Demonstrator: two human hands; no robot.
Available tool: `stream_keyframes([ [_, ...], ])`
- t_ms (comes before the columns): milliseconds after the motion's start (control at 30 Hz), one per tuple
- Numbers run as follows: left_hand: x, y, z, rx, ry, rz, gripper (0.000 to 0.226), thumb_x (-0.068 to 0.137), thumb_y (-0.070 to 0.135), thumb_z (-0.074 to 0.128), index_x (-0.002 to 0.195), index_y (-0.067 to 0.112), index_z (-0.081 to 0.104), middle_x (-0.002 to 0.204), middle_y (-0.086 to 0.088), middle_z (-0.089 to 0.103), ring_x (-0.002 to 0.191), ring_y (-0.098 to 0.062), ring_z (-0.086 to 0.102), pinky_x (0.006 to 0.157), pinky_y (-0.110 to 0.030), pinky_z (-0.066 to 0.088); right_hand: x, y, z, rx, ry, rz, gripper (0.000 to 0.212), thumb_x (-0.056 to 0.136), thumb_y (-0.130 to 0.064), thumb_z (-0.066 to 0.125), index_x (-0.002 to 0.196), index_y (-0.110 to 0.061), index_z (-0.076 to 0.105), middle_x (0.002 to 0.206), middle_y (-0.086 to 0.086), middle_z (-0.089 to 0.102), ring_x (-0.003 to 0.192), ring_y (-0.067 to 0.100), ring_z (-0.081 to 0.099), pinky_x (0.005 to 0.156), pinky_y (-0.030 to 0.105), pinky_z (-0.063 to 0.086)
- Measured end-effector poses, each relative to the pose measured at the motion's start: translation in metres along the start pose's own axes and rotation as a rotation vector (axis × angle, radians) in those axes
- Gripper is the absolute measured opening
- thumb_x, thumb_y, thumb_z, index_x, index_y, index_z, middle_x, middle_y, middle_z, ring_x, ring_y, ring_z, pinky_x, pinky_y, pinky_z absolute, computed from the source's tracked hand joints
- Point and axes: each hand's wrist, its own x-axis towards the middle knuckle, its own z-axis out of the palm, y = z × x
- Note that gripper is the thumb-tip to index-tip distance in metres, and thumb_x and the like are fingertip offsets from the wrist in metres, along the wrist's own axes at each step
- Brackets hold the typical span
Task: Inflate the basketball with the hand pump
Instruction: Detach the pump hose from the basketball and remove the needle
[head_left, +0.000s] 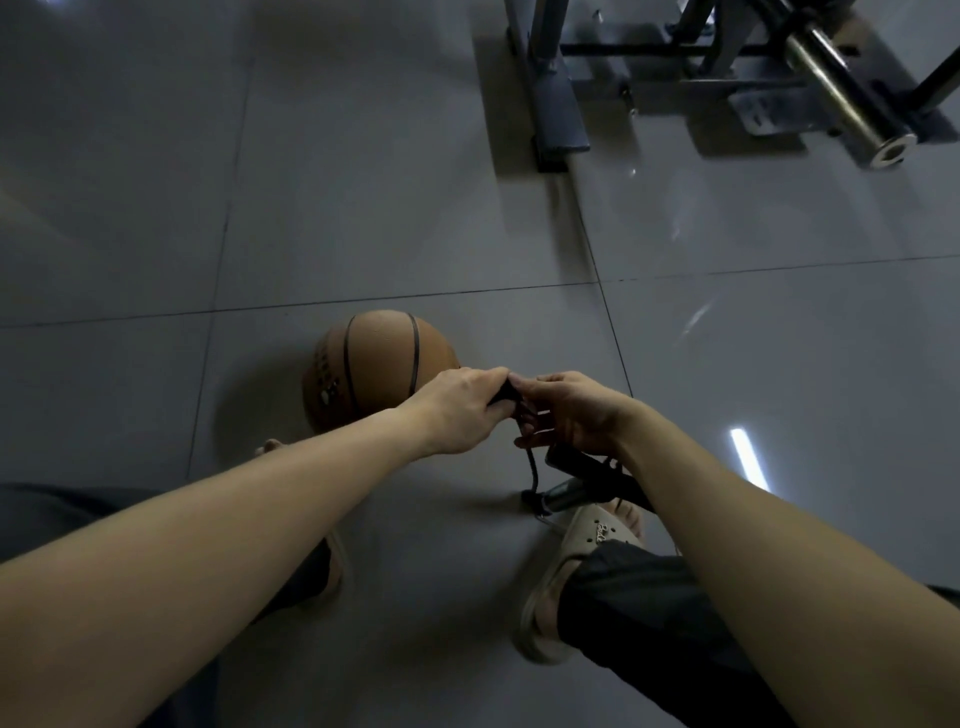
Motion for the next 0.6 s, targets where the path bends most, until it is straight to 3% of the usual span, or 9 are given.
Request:
stream_keyframes([
  [167,-0.002,0.005,0.004,-0.073,-0.011,0.015,0.029,0.096,0.044,0.05,0.113,0.022,0.061,0.104,0.0,0.072,0.093,-0.022,0.065,0.082,-0.044,0.053,0.002,0.008,-0.006,0.044,0.011,0.011,0.044,0.081,-0.033,0.076,0.105,-0.002,0.056,0.07,0.009,0.053,0.063,0.021,0.052,0.072,0.038,0.059],
  [333,-0.007,0.003,0.005,-0.026,-0.051,0.028,0.027,0.099,0.039,0.054,0.115,0.019,0.06,0.098,0.0,0.069,0.087,-0.023,0.064,0.074,-0.04,0.052,0.0,0.005,-0.004,-0.02,0.102,-0.012,0.027,0.087,-0.017,0.075,0.075,-0.006,0.053,0.072,0.013,0.063,0.052,0.019,0.055,0.066,0.038,0.06],
  [400,-0.009,0.002,0.005,0.0,-0.057,0.017,0.024,0.099,0.035,0.054,0.113,0.016,0.059,0.095,-0.002,0.067,0.083,-0.025,0.062,0.071,-0.039,0.05,0.001,0.002,-0.002,-0.032,0.144,-0.013,0.022,0.087,-0.015,0.076,0.084,-0.001,0.06,0.076,0.015,0.064,0.055,0.021,0.061,0.065,0.038,0.06],
  [467,-0.007,0.002,0.001,-0.02,-0.041,0.0,0.018,0.099,0.032,0.055,0.108,0.018,0.059,0.096,-0.002,0.067,0.086,-0.025,0.062,0.073,-0.039,0.05,0.001,-0.002,0.0,-0.02,0.152,-0.022,0.034,0.087,-0.022,0.076,0.103,0.005,0.062,0.087,0.017,0.063,0.062,0.024,0.066,0.069,0.041,0.061],
  [533,-0.005,0.006,-0.005,-0.063,-0.037,-0.022,0.014,0.097,0.032,0.058,0.107,0.024,0.063,0.099,0.002,0.069,0.092,-0.02,0.064,0.077,-0.034,0.051,0.0,-0.006,0.004,-0.139,0.167,-0.042,0.044,0.085,-0.03,0.078,0.11,0.003,0.064,0.09,0.016,0.067,0.067,0.025,0.067,0.07,0.042,0.06],
  [600,-0.001,0.006,-0.009,-0.101,-0.028,-0.054,0.004,0.093,0.03,0.064,0.089,0.031,0.063,0.088,0.007,0.068,0.087,-0.017,0.065,0.069,-0.029,0.047,-0.001,-0.01,0.009,-0.3,0.161,-0.087,0.039,0.085,-0.028,0.078,0.11,-0.001,0.065,0.09,0.015,0.071,0.071,0.025,0.069,0.067,0.041,0.061],
])
